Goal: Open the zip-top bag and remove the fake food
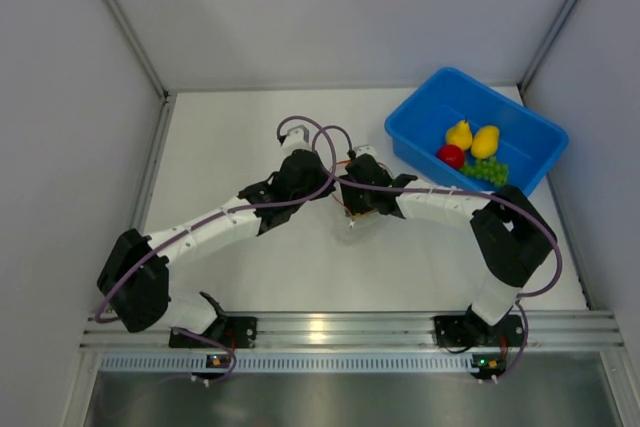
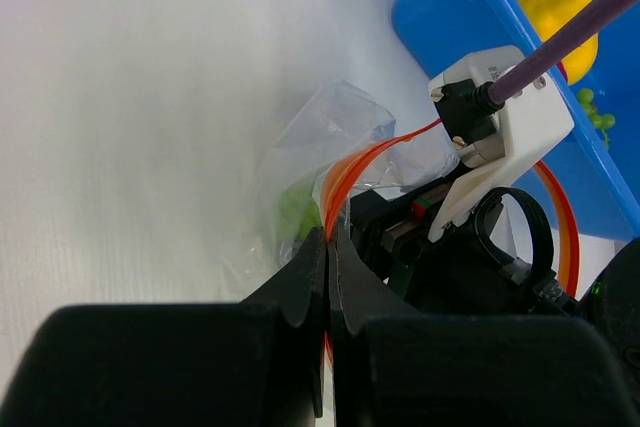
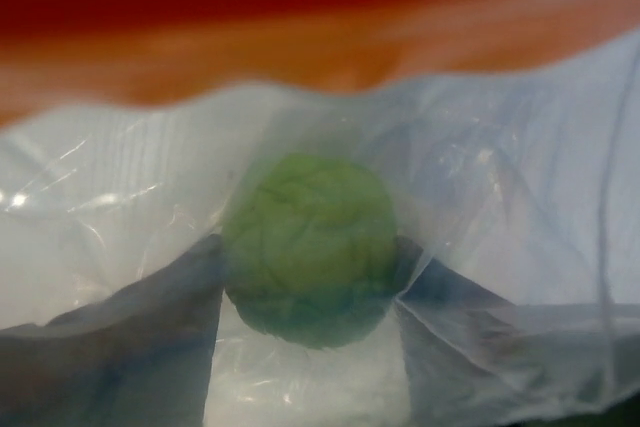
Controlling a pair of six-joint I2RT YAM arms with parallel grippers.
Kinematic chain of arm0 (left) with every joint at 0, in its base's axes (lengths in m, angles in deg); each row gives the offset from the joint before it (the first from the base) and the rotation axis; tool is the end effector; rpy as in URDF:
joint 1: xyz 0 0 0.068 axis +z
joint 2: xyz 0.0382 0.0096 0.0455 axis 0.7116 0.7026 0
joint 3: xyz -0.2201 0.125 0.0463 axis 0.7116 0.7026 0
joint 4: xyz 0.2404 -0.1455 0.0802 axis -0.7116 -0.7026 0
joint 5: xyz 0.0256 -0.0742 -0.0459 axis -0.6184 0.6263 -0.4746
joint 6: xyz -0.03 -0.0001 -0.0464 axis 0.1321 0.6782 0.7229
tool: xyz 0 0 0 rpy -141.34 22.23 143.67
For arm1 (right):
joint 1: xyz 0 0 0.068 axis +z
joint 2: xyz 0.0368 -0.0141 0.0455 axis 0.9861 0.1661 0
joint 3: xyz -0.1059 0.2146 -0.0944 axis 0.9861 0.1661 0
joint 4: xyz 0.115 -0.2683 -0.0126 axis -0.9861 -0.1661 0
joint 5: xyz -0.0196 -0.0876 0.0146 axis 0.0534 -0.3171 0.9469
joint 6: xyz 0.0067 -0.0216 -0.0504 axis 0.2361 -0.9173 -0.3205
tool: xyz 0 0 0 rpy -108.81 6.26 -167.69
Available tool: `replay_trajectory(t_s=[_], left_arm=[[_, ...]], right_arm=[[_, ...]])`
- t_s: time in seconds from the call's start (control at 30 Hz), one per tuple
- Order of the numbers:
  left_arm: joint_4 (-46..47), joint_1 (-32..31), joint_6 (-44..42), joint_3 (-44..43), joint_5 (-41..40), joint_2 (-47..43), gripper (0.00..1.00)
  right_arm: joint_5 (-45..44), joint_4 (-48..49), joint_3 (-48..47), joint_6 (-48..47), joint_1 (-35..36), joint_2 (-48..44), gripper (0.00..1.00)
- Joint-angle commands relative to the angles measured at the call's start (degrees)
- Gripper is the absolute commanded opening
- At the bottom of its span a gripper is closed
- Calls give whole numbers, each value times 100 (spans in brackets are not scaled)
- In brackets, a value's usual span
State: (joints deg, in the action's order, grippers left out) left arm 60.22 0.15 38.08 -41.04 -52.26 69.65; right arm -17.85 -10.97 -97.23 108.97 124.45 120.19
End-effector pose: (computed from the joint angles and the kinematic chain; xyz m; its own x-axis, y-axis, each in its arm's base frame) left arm 0.2556 -0.2414 0.2429 -0.6034 -0.4026 -0.6884 0.0655 0.8353 -0.5459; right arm 0.2770 0.2559 0.1489 -0.7571 -0.1806 -0.6278 -0.2938 0.9525 0.0804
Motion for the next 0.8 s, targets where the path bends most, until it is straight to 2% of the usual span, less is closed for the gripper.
replay_trajectory(t_s=[0.0, 0.03, 0.17, 0.57, 0.77], left_arm=[[161, 12, -19, 20, 51, 61, 0], [161, 12, -19, 20, 42, 53, 0], [161, 12, -19, 29, 16, 44, 0], [161, 12, -11, 64, 78, -62, 0], [161, 12, -19, 160, 51, -150, 0]], right_arm=[[-197, 171, 24, -19, 20, 12, 57], [-206, 189, 50, -19, 20, -163, 51], [-241, 101, 86, -19, 29, -682, 48], [-13, -611, -362, -186, 231, -1816, 46], [505, -366, -406, -221, 284, -2502, 45]])
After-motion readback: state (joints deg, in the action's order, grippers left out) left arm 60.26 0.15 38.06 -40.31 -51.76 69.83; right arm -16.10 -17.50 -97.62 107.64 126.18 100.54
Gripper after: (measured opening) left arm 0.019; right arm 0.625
